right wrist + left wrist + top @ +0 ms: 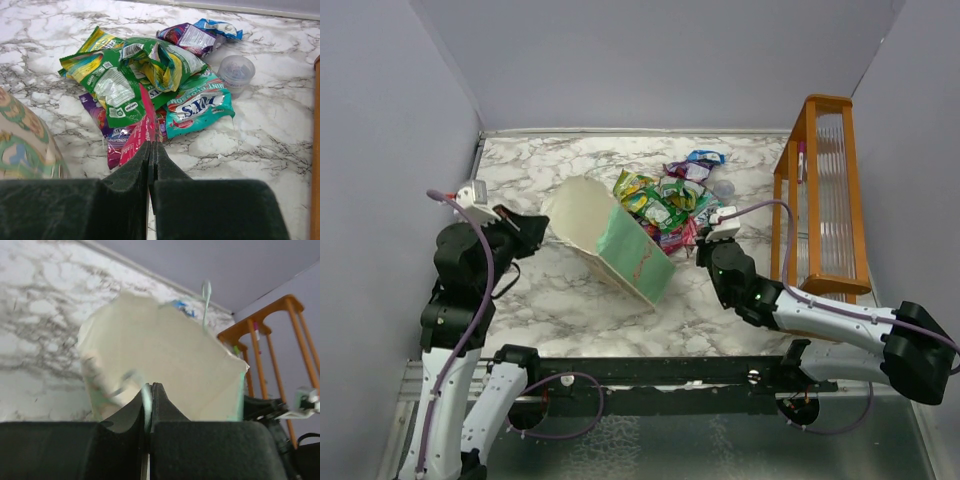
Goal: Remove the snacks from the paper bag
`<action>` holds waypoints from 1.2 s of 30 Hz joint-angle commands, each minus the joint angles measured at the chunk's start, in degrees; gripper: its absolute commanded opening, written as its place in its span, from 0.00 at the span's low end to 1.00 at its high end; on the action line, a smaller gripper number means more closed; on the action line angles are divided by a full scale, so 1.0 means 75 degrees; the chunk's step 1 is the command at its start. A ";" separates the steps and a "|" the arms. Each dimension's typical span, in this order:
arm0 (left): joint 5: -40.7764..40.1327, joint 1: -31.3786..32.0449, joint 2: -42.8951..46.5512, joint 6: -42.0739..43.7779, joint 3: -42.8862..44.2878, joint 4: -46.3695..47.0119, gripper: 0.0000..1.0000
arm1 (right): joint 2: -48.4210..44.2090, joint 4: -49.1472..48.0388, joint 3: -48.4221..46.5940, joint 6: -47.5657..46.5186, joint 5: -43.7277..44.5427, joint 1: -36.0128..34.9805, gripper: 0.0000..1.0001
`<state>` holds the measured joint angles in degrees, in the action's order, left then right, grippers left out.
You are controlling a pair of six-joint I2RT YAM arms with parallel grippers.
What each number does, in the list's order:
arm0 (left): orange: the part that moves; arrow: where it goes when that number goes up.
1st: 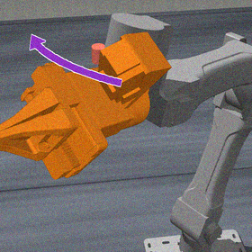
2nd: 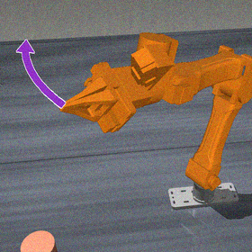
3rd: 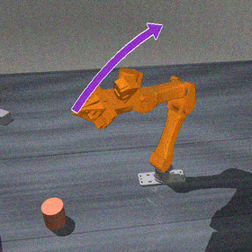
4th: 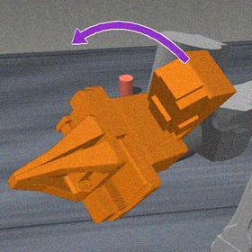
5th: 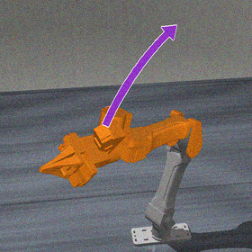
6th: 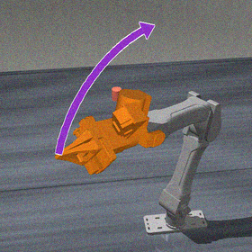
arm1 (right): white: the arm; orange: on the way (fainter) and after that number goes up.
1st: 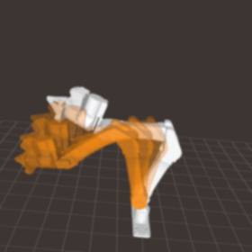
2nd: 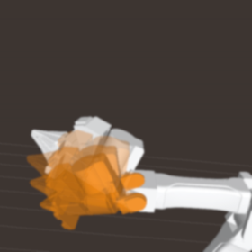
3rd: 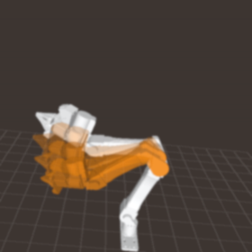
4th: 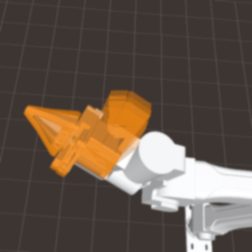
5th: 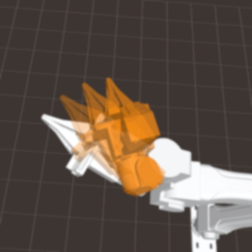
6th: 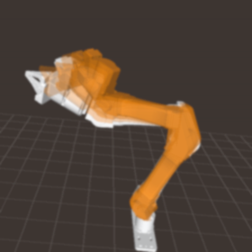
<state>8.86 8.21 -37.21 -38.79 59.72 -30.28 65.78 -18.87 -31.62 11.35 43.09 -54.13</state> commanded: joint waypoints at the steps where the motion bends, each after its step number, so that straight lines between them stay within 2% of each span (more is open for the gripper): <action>1: -0.0616 -0.0040 0.0997 0.0051 -0.1186 -0.0655 0.00 | -0.0012 -0.0075 0.0099 0.0125 -0.0333 0.0168 0.01; 7: -0.0246 -0.0040 0.1988 0.0153 -0.1336 -0.0636 0.00 | 0.0362 -0.0251 -0.0098 0.0274 -0.0634 0.0253 0.01; 12: -0.0299 -0.0040 0.1873 0.0322 -0.0856 -0.0838 0.00 | 0.0619 -0.0331 -0.0280 0.0394 -0.0774 0.0281 0.01; 17: 0.0393 -0.0040 0.2086 -0.0254 -0.1256 -0.0812 0.00 | 0.0627 -0.0250 -0.0286 0.0555 -0.0900 0.0291 0.01; 21: 0.0390 -0.0040 0.2566 -0.0608 -0.1606 -0.0920 0.00 | 0.0642 -0.0265 -0.0320 0.0733 -0.0991 0.0370 0.01; 28: 0.0225 -0.0040 0.2733 -0.0693 -0.1742 -0.1356 0.00 | 0.1301 -0.0337 -0.1132 0.1256 -0.2595 0.1387 0.01; 33: 0.0010 -0.0040 0.2513 -0.0549 -0.1414 -0.1659 0.10 | 0.2210 -0.0604 -0.1628 0.1801 -0.3717 0.2217 0.01; 36: -0.0215 -0.0039 0.2322 -0.0493 -0.1169 -0.1934 0.13 | 0.2795 -0.0887 -0.1745 0.1906 -0.3865 0.2537 0.01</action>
<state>9.74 8.21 -18.11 -43.16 47.53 -42.17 82.06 -21.85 -43.05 22.41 20.47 -37.91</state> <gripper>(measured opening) 0.109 0.015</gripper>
